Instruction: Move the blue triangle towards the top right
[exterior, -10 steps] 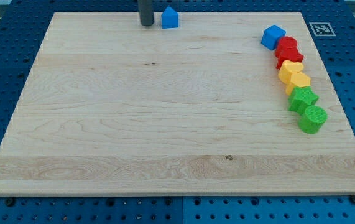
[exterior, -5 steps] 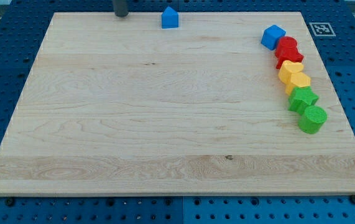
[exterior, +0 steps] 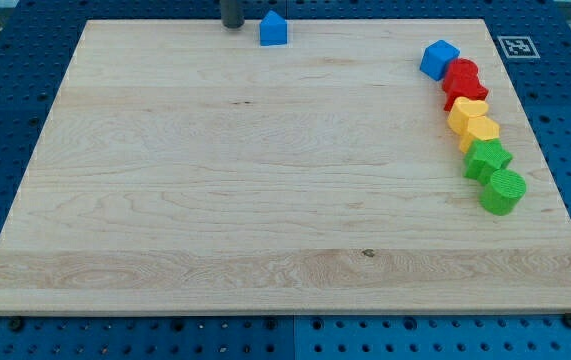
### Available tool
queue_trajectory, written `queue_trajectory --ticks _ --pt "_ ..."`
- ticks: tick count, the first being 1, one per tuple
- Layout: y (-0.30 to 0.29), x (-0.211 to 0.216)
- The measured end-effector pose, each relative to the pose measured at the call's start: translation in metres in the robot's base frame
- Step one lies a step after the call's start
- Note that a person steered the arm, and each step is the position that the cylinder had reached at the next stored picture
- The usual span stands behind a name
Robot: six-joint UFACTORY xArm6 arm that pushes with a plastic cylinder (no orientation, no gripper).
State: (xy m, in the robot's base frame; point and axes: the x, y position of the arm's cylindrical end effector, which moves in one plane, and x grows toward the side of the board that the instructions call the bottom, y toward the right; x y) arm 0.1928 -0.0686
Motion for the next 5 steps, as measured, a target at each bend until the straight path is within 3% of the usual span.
queue_trajectory --ticks 5 --pt "0.011 0.028"
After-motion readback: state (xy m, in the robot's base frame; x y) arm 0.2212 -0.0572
